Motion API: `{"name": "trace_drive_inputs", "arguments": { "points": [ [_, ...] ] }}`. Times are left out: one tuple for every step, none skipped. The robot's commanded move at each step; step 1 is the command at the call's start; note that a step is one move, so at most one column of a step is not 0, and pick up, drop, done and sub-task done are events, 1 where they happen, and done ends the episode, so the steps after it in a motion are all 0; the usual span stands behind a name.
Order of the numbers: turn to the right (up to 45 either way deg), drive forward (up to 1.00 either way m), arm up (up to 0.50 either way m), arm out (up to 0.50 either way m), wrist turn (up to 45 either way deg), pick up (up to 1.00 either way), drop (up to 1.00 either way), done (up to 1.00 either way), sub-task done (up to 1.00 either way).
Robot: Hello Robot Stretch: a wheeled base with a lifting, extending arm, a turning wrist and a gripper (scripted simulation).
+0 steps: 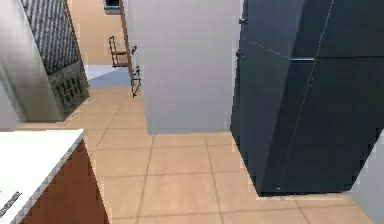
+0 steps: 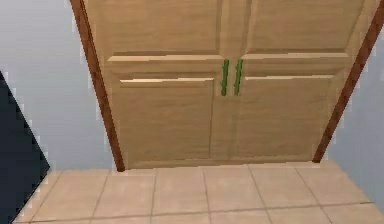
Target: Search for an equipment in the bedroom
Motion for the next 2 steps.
{"name": "trace_drive_inputs", "arguments": {
  "points": [
    [0.0,1.0,0.0,0.0,0.0,0.0,0.0,0.0,0.0],
    [0.0,0.2,0.0,0.0,0.0,0.0,0.0,0.0,0.0]
  ]
}}
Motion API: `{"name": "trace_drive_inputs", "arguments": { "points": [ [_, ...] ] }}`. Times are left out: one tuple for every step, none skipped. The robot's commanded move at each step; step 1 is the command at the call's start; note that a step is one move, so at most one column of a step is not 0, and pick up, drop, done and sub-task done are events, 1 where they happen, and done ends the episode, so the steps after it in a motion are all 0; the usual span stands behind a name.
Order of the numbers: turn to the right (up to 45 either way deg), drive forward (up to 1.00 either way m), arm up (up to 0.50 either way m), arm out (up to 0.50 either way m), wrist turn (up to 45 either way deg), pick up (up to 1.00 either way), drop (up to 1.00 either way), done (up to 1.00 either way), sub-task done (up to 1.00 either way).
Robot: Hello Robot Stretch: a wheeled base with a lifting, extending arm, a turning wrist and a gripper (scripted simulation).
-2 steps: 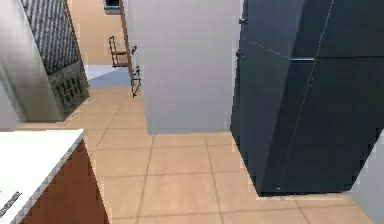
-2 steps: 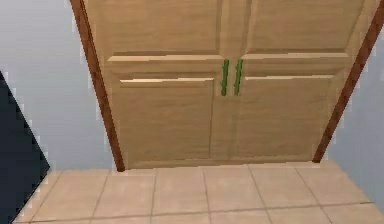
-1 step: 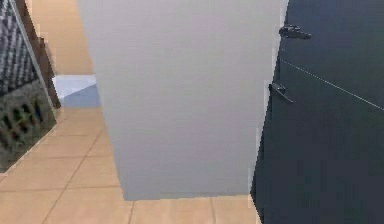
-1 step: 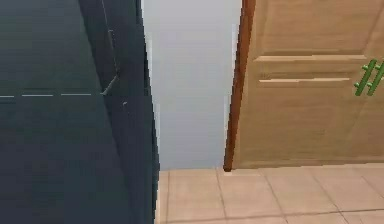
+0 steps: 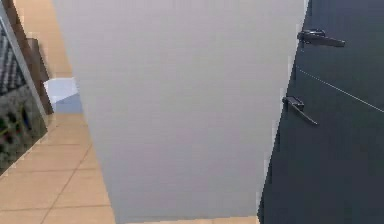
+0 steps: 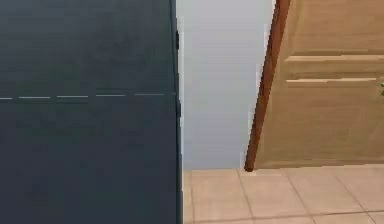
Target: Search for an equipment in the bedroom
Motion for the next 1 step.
{"name": "trace_drive_inputs", "arguments": {
  "points": [
    [-45.0,0.0,0.0,0.0,0.0,0.0,0.0,0.0,0.0]
  ]
}}
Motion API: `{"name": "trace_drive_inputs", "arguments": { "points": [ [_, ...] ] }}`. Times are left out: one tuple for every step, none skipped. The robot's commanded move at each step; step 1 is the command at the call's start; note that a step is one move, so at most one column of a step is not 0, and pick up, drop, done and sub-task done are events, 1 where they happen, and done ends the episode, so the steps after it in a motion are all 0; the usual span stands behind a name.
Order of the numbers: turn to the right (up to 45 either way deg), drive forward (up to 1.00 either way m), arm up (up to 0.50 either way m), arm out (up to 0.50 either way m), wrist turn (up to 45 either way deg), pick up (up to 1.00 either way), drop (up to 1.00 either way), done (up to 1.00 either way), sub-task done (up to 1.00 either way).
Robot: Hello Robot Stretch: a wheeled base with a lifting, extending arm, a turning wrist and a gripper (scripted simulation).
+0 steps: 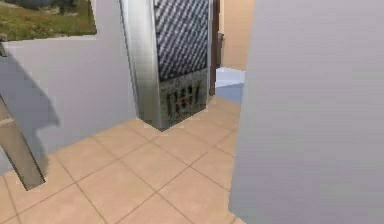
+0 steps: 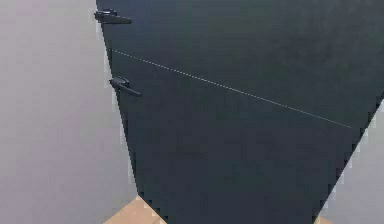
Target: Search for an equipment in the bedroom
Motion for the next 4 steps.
{"name": "trace_drive_inputs", "arguments": {
  "points": [
    [-6.0,0.0,0.0,0.0,0.0,0.0,0.0,0.0,0.0],
    [0.0,1.0,0.0,0.0,0.0,0.0,0.0,0.0,0.0],
    [-9.0,0.0,0.0,0.0,0.0,0.0,0.0,0.0,0.0],
    [0.0,0.2,0.0,0.0,0.0,0.0,0.0,0.0,0.0]
  ]
}}
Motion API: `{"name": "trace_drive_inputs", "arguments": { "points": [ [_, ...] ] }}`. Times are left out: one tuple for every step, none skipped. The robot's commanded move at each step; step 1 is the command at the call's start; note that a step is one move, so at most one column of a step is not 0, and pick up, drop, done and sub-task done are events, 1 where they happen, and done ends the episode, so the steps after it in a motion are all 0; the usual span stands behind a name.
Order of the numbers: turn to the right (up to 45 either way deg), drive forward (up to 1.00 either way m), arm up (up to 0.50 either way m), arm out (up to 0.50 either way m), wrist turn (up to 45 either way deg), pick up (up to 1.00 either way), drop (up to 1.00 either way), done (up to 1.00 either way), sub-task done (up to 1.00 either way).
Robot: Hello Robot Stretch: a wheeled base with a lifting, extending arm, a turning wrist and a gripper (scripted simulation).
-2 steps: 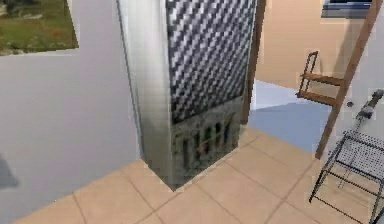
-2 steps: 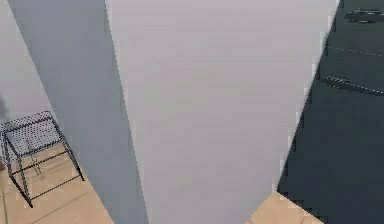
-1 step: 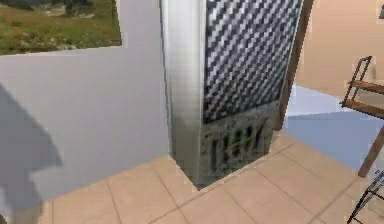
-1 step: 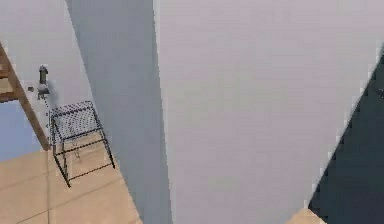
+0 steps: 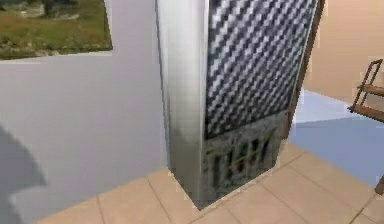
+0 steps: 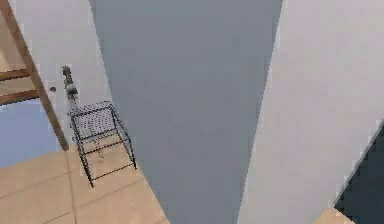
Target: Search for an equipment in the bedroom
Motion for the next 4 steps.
{"name": "trace_drive_inputs", "arguments": {
  "points": [
    [36.0,0.0,0.0,0.0,0.0,0.0,0.0,0.0,0.0],
    [0.0,1.0,0.0,0.0,0.0,0.0,0.0,0.0,0.0],
    [0.0,0.25,0.0,0.0,0.0,0.0,0.0,0.0,0.0],
    [6.0,0.0,0.0,0.0,0.0,0.0,0.0,0.0,0.0]
  ]
}}
